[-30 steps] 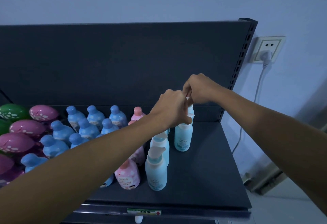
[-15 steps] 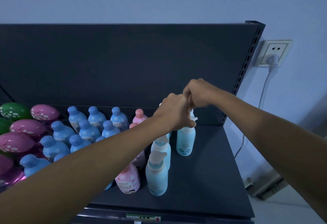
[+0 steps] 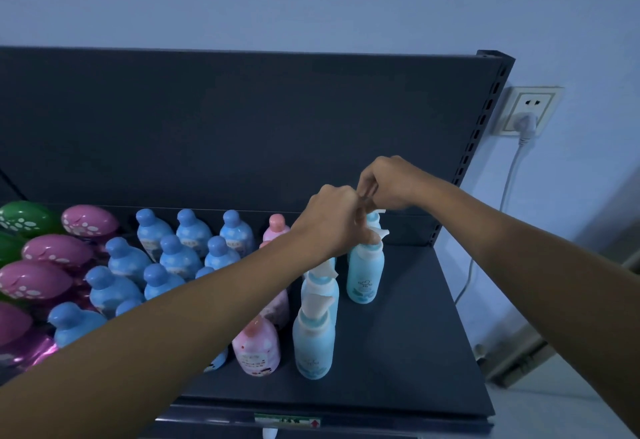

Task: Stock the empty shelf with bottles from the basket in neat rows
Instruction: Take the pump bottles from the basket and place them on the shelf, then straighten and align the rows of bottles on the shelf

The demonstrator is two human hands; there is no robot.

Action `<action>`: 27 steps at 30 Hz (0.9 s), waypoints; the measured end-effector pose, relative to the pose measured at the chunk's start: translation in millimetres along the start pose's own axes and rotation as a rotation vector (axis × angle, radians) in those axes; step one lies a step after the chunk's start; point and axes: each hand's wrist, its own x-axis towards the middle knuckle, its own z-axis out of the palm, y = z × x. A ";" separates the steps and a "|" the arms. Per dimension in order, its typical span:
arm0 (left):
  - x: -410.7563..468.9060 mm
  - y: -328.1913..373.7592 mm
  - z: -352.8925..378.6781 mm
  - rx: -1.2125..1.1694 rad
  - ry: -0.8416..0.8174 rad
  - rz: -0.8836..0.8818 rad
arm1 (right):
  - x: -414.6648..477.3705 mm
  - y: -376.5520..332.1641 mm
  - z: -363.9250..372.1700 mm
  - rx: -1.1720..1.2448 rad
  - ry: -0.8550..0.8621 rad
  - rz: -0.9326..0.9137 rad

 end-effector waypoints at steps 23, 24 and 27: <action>-183.6 -176.7 -127.3 -0.067 0.134 -0.033 | -101.7 -256.3 62.9 -0.085 0.170 0.016; -198.2 -190.2 -130.5 -0.074 0.126 -0.027 | -108.4 -273.6 74.9 -0.084 0.164 0.027; -242.4 -231.8 -134.8 -0.076 0.088 -0.009 | -128.2 -321.4 114.6 -0.088 0.125 0.043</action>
